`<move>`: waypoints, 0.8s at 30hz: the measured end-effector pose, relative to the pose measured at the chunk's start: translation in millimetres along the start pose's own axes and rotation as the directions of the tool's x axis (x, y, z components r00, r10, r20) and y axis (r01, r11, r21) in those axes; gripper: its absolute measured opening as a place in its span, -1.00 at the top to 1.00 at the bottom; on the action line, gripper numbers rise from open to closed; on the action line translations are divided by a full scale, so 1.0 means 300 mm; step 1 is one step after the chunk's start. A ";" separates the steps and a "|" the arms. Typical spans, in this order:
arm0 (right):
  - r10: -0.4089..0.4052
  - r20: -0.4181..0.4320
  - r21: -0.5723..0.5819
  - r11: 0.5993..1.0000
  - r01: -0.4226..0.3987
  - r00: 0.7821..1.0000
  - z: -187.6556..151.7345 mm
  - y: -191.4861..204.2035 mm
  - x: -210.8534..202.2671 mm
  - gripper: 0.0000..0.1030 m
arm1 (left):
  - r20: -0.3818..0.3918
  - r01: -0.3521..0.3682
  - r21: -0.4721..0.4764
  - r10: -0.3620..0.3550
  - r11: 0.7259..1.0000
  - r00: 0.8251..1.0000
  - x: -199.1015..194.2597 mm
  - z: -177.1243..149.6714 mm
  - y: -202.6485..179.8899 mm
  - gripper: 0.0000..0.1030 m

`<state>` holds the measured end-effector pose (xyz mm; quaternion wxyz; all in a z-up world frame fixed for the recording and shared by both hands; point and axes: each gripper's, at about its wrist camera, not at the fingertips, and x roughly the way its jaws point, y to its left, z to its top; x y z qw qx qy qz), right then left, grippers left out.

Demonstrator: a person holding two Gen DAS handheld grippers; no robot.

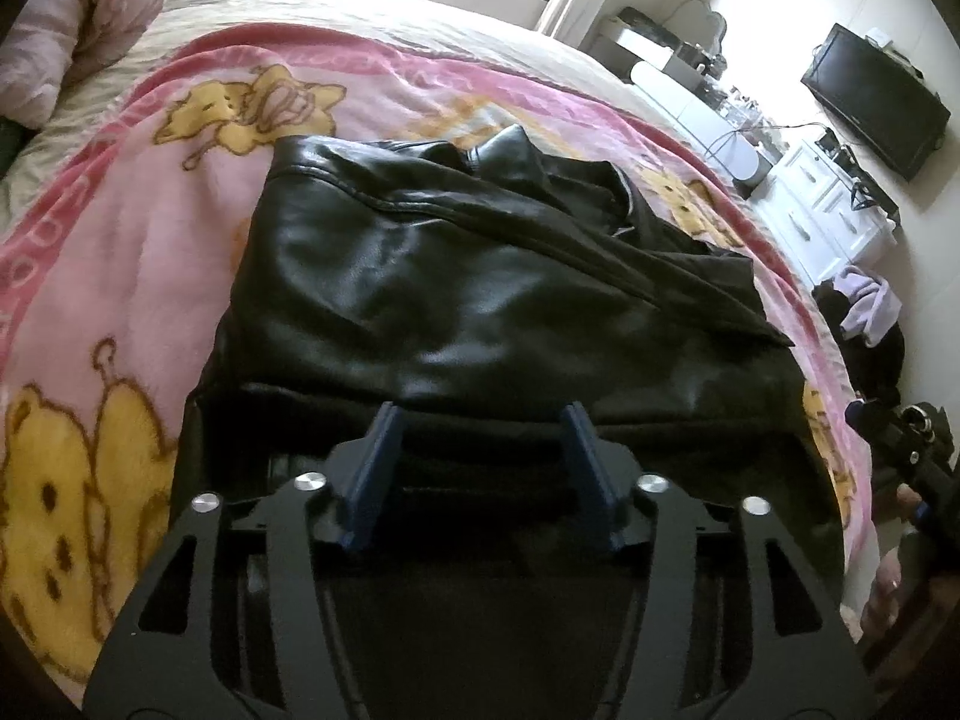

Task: Fold large clothes

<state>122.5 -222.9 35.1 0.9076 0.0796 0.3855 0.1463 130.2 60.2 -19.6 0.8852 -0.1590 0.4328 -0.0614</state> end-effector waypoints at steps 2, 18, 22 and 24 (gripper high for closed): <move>0.002 0.008 -0.003 1.000 -0.002 1.000 0.002 0.005 -0.014 -0.89 | 0.011 0.001 0.005 -0.001 1.000 1.000 -0.018 -0.003 -0.007 -0.18; 0.030 0.076 -0.020 0.999 -0.029 0.997 0.016 0.050 -0.128 -0.91 | 0.105 -0.004 0.043 -0.001 0.999 0.994 -0.195 -0.003 -0.065 -0.82; 0.041 0.083 -0.027 0.999 -0.039 0.996 0.015 0.059 -0.152 -0.91 | 0.115 -0.002 0.047 -0.004 0.999 0.993 -0.225 -0.008 -0.072 -0.81; 0.046 0.084 -0.031 0.999 -0.043 0.995 0.009 0.063 -0.166 -0.91 | 0.118 -0.002 0.049 -0.004 0.999 0.993 -0.240 -0.015 -0.075 -0.81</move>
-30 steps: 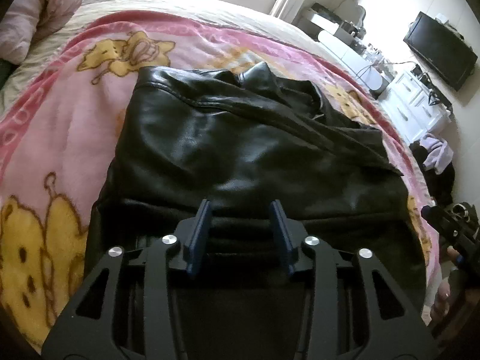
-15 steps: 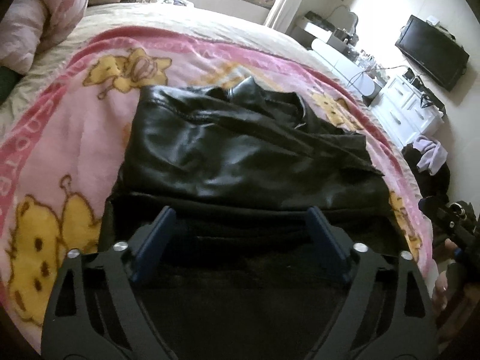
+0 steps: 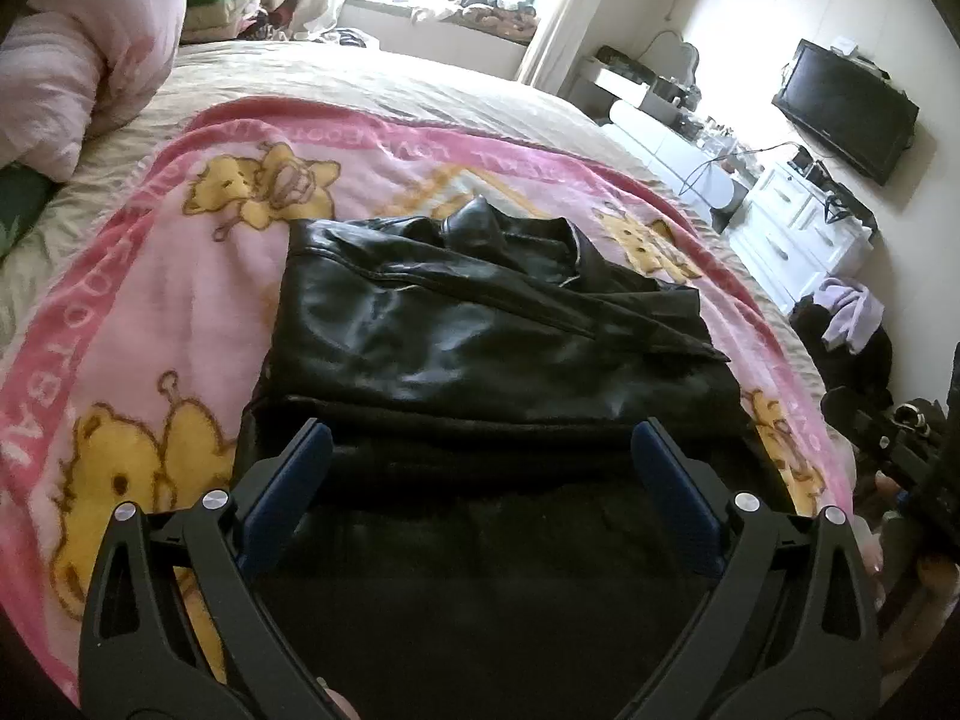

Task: Fold large clothes

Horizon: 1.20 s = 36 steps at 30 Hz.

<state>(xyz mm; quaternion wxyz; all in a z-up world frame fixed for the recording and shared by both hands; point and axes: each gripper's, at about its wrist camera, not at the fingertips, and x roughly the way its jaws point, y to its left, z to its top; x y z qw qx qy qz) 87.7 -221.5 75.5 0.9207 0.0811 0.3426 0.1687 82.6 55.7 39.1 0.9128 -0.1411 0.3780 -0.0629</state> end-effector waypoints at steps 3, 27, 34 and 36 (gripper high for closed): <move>0.004 -0.003 -0.013 1.000 -0.004 1.000 -0.011 0.005 -0.019 -0.91 | 0.005 -0.003 0.011 0.003 1.000 1.000 -0.023 -0.016 -0.007 -0.81; -0.089 -0.124 -0.033 0.996 0.086 0.988 -0.229 -0.149 -0.085 -0.91 | -0.072 -0.116 0.066 0.121 0.991 0.990 -0.053 -0.225 0.028 -0.82; -0.121 -0.176 -0.043 0.992 0.115 0.977 -0.303 -0.209 -0.106 -0.91 | -0.098 -0.154 0.063 0.159 0.986 0.982 -0.072 -0.295 0.083 -0.82; -0.123 -0.199 -0.036 0.992 0.118 0.972 -0.328 -0.236 -0.115 -0.91 | -0.107 -0.171 0.055 0.176 0.984 0.978 -0.083 -0.314 0.110 -0.82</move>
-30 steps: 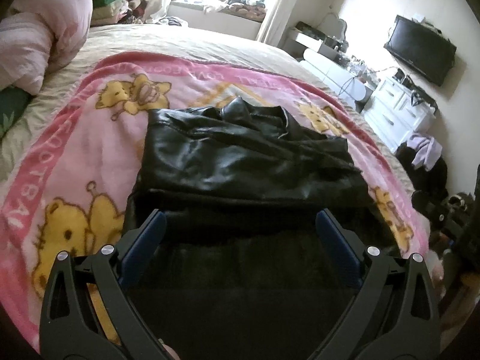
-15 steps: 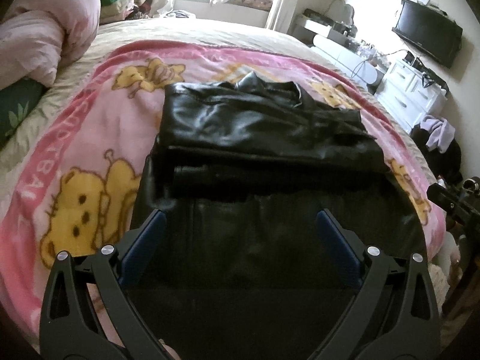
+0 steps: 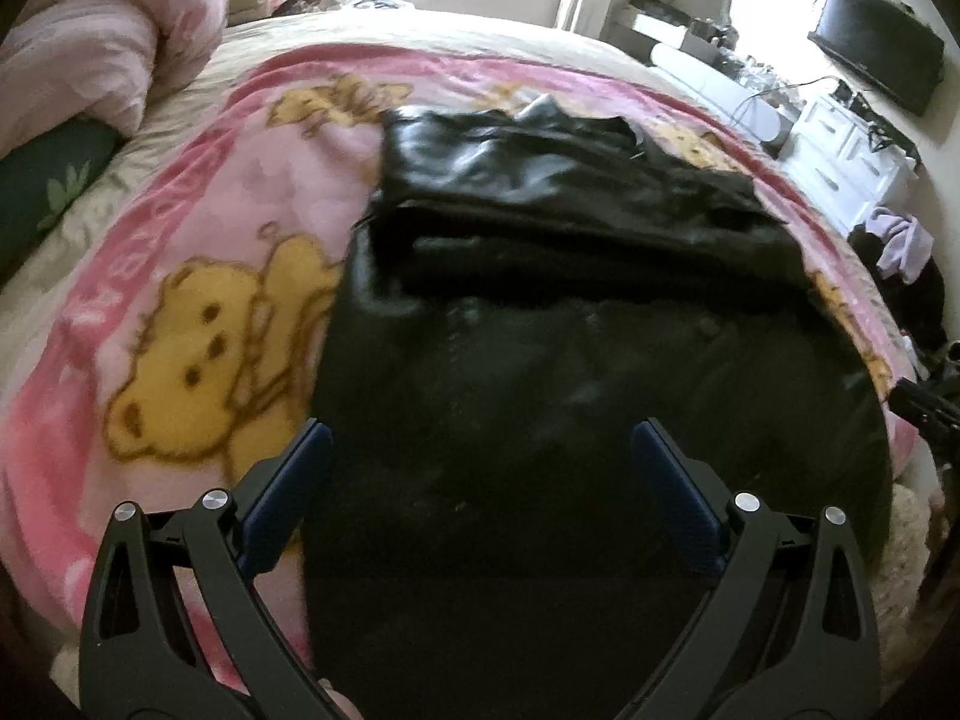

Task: Fold large clothes

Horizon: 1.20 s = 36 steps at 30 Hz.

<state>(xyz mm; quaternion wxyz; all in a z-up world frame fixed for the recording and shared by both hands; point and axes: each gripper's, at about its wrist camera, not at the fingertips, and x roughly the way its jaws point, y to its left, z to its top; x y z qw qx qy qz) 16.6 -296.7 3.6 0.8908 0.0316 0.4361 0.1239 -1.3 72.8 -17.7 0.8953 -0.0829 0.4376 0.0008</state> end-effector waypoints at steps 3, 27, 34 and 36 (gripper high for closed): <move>-0.002 -0.038 0.009 1.000 0.002 0.999 -0.043 -0.041 -0.003 -0.91 | -0.017 -0.021 -0.027 0.021 0.999 1.000 -0.008 -0.036 0.052 -0.82; -0.032 -0.282 -0.112 0.994 0.000 0.959 -0.228 -0.091 0.024 -0.91 | -0.162 0.159 -0.177 -0.188 0.971 0.969 -0.027 -0.224 0.169 -0.11; 0.034 -0.334 -0.094 0.993 -0.069 0.942 -0.233 -0.120 0.060 -0.90 | -0.168 0.106 -0.108 -0.123 0.989 0.978 -0.017 -0.231 0.132 -0.14; 0.044 -0.340 -0.103 0.991 -0.084 0.939 -0.247 -0.115 0.057 -0.73 | -0.165 0.063 -0.043 -0.069 0.997 0.984 -0.014 -0.238 0.095 -0.16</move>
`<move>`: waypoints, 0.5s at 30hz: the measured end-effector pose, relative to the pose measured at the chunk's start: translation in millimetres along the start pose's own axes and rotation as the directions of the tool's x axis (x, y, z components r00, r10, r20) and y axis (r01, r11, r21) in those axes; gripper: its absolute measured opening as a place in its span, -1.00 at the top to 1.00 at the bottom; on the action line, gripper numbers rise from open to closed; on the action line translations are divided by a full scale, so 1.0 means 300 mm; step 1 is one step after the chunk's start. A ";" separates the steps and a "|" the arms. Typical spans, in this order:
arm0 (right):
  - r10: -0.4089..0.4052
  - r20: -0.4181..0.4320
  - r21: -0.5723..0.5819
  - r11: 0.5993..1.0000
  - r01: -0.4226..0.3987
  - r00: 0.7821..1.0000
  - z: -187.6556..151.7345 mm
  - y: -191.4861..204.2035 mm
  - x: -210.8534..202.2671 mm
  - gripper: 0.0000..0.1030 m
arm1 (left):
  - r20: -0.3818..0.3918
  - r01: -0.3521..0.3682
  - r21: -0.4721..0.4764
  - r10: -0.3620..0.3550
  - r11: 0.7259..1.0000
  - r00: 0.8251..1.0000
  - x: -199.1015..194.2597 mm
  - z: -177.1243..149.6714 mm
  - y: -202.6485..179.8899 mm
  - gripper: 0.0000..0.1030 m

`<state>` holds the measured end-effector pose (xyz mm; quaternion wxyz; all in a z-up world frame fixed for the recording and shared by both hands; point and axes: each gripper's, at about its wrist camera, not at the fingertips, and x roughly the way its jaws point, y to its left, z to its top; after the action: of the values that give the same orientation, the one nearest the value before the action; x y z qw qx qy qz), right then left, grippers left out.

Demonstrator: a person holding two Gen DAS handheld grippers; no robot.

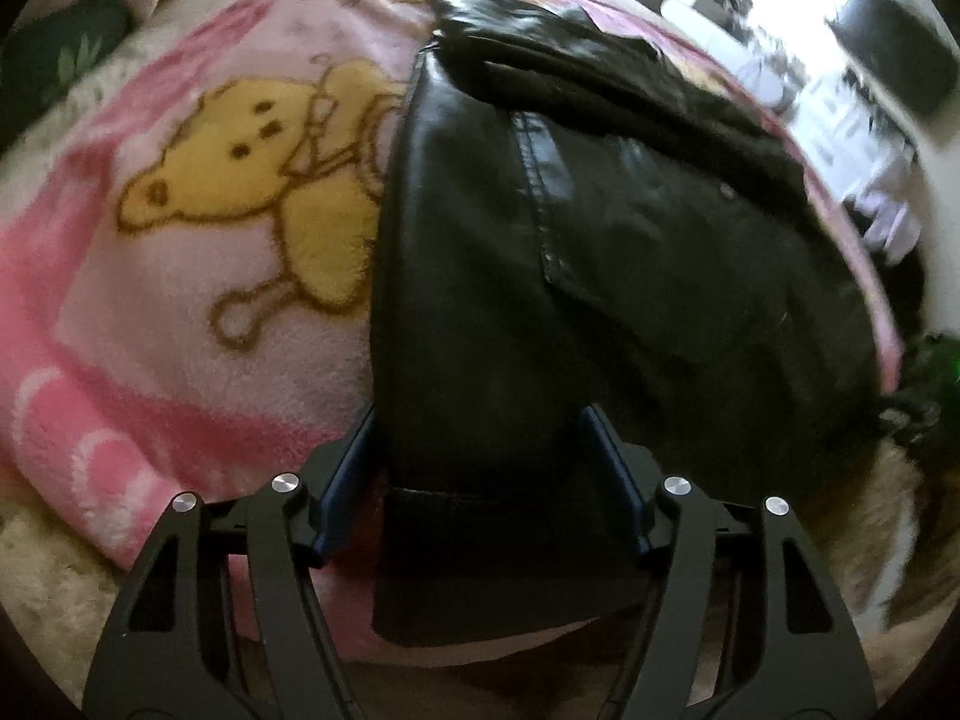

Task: Fold large clothes

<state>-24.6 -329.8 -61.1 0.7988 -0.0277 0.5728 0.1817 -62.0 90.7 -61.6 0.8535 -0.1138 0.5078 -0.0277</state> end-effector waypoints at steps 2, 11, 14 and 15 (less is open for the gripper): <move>0.015 0.006 -0.010 1.000 -0.015 1.000 -0.013 0.005 -0.001 -0.39 | 0.007 -0.002 -0.005 0.002 1.000 1.000 0.005 0.000 0.000 -0.14; 0.082 0.173 -0.005 0.997 -0.082 0.982 -0.069 0.021 -0.117 0.70 | 0.084 0.057 -0.012 -0.056 0.998 0.995 -0.080 0.005 0.006 0.86; 0.155 0.222 0.016 0.987 -0.163 0.963 -0.080 0.012 -0.177 0.76 | 0.104 0.103 -0.023 -0.100 0.994 0.989 -0.134 0.011 0.001 0.89; 0.194 0.249 0.006 0.980 -0.201 0.949 -0.080 0.016 -0.214 0.77 | 0.118 0.115 -0.015 -0.113 0.993 0.987 -0.165 0.021 -0.008 0.90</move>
<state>-65.6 -347.9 -9.0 0.8420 0.0649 0.4717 0.2538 -80.2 97.5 -15.8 0.8775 -0.1533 0.4500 -0.0642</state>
